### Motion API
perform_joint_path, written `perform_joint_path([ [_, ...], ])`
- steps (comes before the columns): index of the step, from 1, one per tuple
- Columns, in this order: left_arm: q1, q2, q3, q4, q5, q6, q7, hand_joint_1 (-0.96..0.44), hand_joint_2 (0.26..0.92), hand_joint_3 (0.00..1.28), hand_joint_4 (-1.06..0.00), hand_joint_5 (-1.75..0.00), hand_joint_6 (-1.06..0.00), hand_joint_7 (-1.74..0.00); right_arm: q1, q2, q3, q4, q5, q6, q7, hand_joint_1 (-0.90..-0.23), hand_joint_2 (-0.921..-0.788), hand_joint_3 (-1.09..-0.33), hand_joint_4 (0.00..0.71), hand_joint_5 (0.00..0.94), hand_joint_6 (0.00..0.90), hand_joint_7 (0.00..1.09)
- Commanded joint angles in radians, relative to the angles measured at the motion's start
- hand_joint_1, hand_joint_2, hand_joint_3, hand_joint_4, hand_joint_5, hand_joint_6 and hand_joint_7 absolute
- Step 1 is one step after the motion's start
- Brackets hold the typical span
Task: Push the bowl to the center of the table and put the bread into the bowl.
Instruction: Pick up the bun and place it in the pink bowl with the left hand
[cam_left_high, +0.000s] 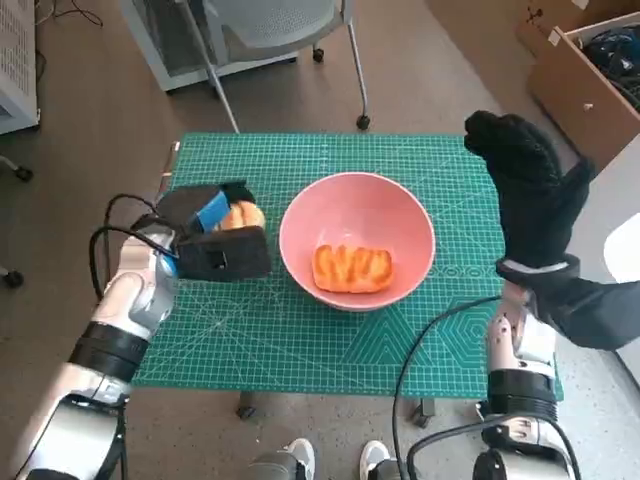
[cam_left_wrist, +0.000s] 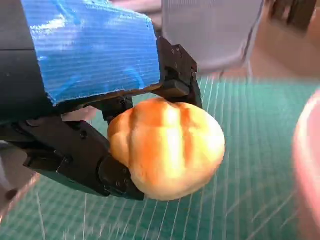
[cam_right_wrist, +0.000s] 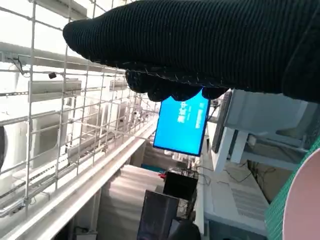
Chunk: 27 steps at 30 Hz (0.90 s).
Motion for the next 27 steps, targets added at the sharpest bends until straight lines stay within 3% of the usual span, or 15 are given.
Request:
perform_joint_path([
  [1,0.049,0.025,0.066,-0.18,-0.031,0.013,-0.024,0.0,0.92,0.07,-0.7,-1.12,-0.61,-1.21,0.024,0.002,-0.004,0.009,0.012,0.012,0.004,-0.506,-0.921,-0.628,0.297,0.0,0.123,0.42],
  [8,0.092,0.007,0.119,-0.368,-0.054,0.019,-0.034,0.0,0.917,0.04,-0.75,-1.11,-0.65,-1.14,0.024,0.004,-0.003,0.011,0.018,0.012,0.008,-0.509,-0.921,-0.628,0.302,0.003,0.126,0.42],
  [17,0.118,-0.062,0.097,-0.54,-0.017,0.01,-0.012,0.0,0.909,0.03,-0.79,-1.03,-0.66,-1.15,0.027,0.005,0.004,0.009,0.004,0.008,-0.005,-0.512,-0.921,-0.625,0.305,0.004,0.14,0.43],
  [27,0.128,-0.148,0.057,-0.492,-0.019,-0.124,0.084,0.0,0.915,0.02,-0.77,-1.03,-0.67,-1.16,0.035,0.002,0.007,0.002,-0.006,0.003,-0.011,-0.51,-0.921,-0.624,0.31,0.005,0.146,0.43],
])
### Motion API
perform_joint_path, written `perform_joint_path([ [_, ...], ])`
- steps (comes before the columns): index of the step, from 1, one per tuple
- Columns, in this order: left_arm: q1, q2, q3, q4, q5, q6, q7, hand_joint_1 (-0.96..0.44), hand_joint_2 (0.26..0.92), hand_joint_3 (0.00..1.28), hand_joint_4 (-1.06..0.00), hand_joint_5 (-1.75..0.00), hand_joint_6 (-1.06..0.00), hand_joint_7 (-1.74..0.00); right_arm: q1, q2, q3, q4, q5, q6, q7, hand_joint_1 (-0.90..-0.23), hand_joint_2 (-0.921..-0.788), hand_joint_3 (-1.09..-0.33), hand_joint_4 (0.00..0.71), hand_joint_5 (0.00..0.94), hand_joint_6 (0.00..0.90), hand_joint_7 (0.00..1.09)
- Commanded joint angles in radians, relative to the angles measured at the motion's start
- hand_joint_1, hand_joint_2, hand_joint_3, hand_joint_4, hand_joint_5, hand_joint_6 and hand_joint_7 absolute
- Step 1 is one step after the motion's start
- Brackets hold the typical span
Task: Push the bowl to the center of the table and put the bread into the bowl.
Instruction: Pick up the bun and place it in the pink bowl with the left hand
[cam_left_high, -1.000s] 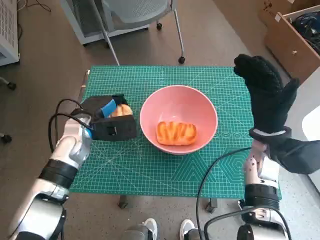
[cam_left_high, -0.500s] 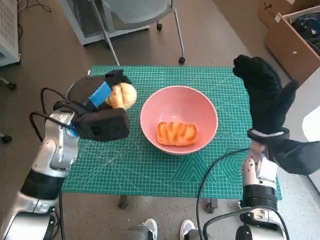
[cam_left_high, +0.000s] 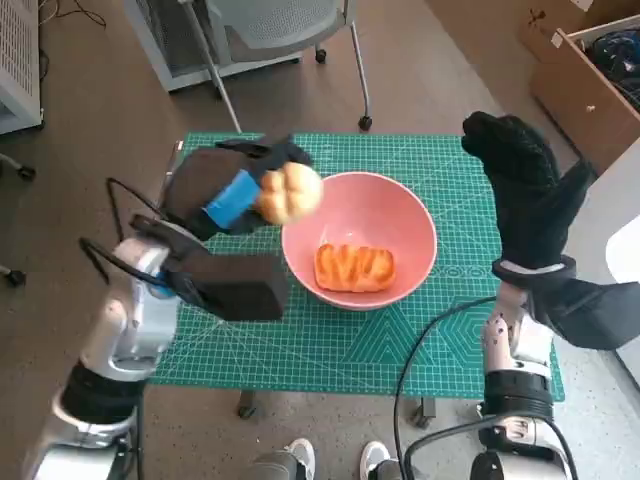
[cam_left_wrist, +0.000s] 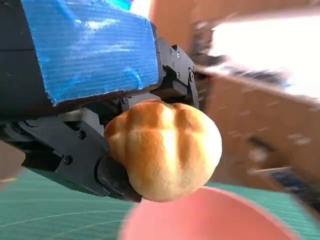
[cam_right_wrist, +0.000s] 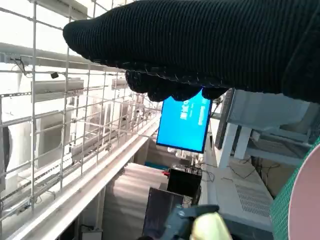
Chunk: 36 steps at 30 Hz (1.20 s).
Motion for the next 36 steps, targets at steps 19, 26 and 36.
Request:
perform_joint_path([
  [19,-0.006,-0.115,-0.043,0.234,0.013,-0.165,0.131,-0.28,0.886,0.02,-0.39,-0.04,-0.43,-0.17,0.057,-0.001,0.001,-0.059,-0.01,0.014,-0.034,-0.503,-0.921,-0.631,0.307,0.002,0.144,0.42],
  [26,-0.006,-0.12,-0.015,0.27,-0.07,-0.226,0.11,-0.43,0.895,0.01,-0.23,0.0,-0.34,-0.07,0.064,0.0,0.003,-0.076,-0.011,0.022,-0.046,-0.503,-0.921,-0.634,0.305,0.0,0.149,0.43],
  [36,-0.001,-0.131,0.043,0.294,-0.249,-0.286,0.032,-0.53,0.92,0.06,-0.01,0.0,-0.16,0.0,0.064,0.0,0.008,-0.097,-0.011,0.038,-0.056,-0.504,-0.921,-0.634,0.301,0.001,0.155,0.44],
])
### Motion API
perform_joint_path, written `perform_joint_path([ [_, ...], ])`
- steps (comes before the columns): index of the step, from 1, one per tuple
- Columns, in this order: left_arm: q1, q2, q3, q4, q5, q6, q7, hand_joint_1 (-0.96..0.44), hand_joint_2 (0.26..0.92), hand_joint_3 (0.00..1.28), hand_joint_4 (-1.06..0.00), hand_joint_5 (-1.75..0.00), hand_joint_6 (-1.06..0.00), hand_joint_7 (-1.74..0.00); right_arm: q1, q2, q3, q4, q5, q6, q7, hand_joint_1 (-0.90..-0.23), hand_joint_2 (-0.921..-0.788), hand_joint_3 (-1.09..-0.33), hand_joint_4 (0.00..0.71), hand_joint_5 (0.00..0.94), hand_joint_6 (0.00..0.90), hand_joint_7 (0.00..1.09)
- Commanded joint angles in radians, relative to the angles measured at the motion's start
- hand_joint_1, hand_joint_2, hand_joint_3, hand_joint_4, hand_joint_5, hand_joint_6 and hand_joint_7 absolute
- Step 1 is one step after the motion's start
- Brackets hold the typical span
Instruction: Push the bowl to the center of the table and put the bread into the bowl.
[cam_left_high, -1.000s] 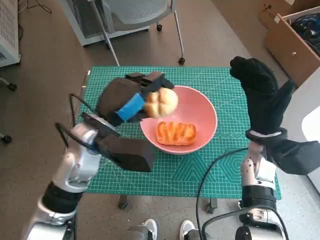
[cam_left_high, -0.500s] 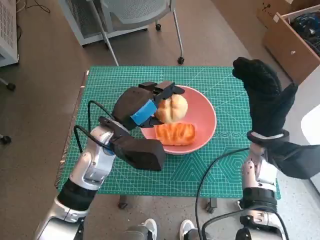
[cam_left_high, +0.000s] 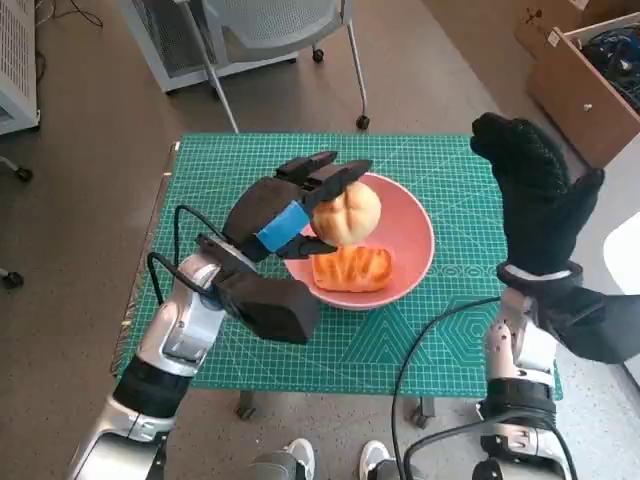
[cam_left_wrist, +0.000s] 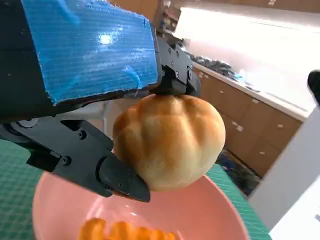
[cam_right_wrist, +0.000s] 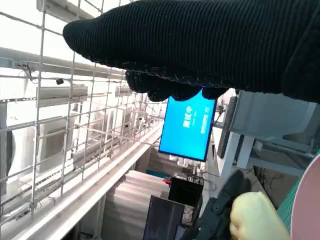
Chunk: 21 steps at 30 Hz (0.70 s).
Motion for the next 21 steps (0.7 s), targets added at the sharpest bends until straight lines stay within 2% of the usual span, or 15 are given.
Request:
perform_joint_path([
  [1,-0.002,-0.015,0.042,0.015,-0.104,-0.043,-0.041,-0.54,0.92,0.08,-0.01,0.0,-0.15,0.0,0.026,0.001,0.006,-0.016,-0.006,0.027,-0.013,-0.504,-0.921,-0.634,0.301,0.001,0.155,0.44],
  [16,-0.021,-0.078,0.187,0.147,-0.463,-0.178,-0.19,-0.58,0.921,0.24,0.0,0.0,-0.13,-0.01,0.025,-0.002,0.016,-0.053,-0.012,0.051,-0.018,-0.502,-0.921,-0.63,0.307,0.003,0.156,0.46],
  [21,-0.015,-0.132,0.261,0.118,-0.65,-0.135,-0.256,-0.55,0.921,0.28,0.0,0.0,-0.1,0.0,0.021,-0.007,0.017,-0.056,-0.021,0.051,-0.022,-0.494,-0.921,-0.629,0.309,0.004,0.146,0.45],
])
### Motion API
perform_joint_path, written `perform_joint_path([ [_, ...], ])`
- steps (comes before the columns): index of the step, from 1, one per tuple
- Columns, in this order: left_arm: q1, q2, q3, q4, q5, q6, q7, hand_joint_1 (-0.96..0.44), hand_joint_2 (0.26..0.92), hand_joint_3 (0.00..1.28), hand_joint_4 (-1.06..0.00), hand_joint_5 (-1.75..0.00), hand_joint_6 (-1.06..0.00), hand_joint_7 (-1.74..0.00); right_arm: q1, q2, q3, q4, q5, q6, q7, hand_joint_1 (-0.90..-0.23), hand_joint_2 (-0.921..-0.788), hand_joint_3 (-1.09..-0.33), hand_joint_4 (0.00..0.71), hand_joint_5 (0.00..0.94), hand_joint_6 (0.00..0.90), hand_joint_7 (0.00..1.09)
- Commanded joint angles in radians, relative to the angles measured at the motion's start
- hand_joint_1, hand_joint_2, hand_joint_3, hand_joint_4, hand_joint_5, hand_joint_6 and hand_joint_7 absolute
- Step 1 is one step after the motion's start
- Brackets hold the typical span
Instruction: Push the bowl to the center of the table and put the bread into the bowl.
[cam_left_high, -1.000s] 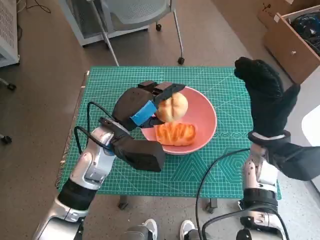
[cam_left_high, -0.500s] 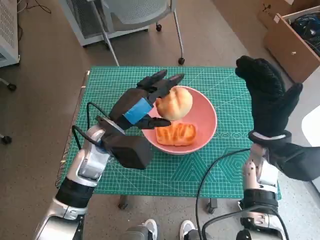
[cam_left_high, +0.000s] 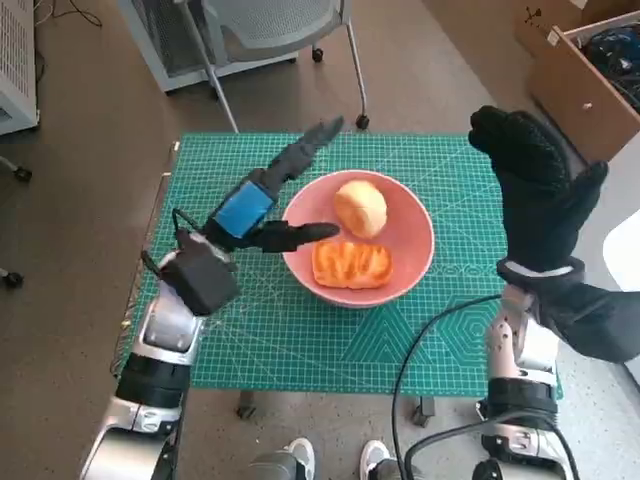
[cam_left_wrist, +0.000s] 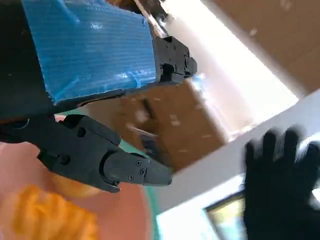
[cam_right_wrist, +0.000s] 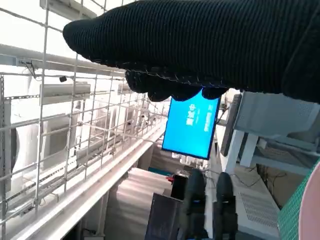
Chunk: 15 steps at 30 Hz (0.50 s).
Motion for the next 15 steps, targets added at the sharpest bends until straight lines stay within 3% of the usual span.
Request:
perform_joint_path([
  [1,-0.011,-0.056,0.072,-0.026,-0.164,0.029,-0.051,-0.55,0.921,0.3,0.0,0.0,-0.1,0.0,0.019,-0.007,0.004,-0.004,-0.013,0.013,-0.011,-0.492,-0.921,-0.629,0.309,0.003,0.144,0.45],
  [7,0.009,-0.122,0.132,-0.074,-0.311,0.094,-0.056,-0.56,0.921,0.35,0.0,0.0,-0.1,-0.01,0.016,-0.011,0.005,-0.022,-0.023,0.023,-0.021,-0.483,-0.921,-0.631,0.309,0.003,0.139,0.46],
  [15,0.024,-0.122,0.147,-0.097,-0.278,0.076,-0.037,-0.56,0.921,0.35,0.0,0.0,-0.12,-0.03,0.016,-0.016,0.012,-0.042,-0.033,0.029,-0.033,-0.482,-0.921,-0.635,0.309,0.002,0.135,0.46],
])
